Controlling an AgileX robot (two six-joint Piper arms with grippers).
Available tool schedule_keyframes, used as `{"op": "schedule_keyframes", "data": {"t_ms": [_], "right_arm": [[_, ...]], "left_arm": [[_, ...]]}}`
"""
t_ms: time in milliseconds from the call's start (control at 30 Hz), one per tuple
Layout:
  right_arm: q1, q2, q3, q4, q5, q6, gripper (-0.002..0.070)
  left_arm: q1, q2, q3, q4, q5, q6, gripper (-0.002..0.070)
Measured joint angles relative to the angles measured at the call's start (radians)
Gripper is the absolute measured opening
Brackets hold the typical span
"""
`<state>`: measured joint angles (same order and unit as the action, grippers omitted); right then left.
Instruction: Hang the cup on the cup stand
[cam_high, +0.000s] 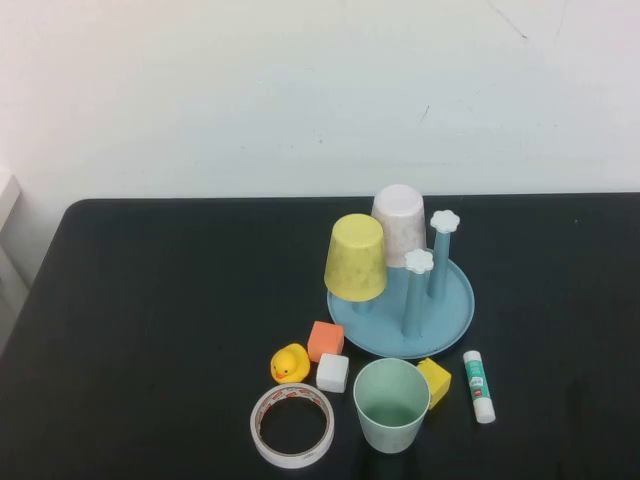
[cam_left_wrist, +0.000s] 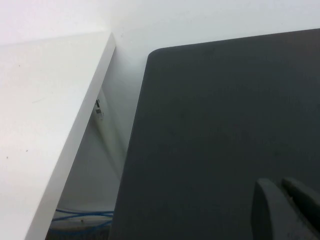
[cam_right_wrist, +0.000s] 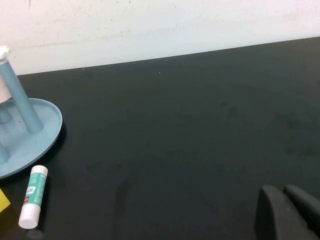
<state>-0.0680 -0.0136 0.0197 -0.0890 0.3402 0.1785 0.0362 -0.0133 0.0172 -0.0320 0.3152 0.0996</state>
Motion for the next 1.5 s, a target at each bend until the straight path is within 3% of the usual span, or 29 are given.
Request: {"op": "schedule_keyframes", "data": {"t_ms": [1033,1133,1300,1500], "right_arm": [[0.0,0.0,0.0,0.057,0.0,0.0,-0.0001],[0.0,0.0,0.0,0.19,-0.002,0.021,-0.0001],[0.0,0.0,0.006,0.687,0.006,0.102,-0.0001],[0.0,0.0,0.006,0.855,-0.004,0.117,-0.0001]], "left_arm": [[0.0,0.0,0.0,-0.01,0.002,-0.007,-0.0001],[0.0,0.0,0.0,-0.135,-0.006,-0.1,-0.0001],[0.0,0.0,0.002,-0.591,-0.013,-0.301,-0.0001],[0.0,0.0,0.002,-0.743,-0.052,-0.337,-0.0001]]}}
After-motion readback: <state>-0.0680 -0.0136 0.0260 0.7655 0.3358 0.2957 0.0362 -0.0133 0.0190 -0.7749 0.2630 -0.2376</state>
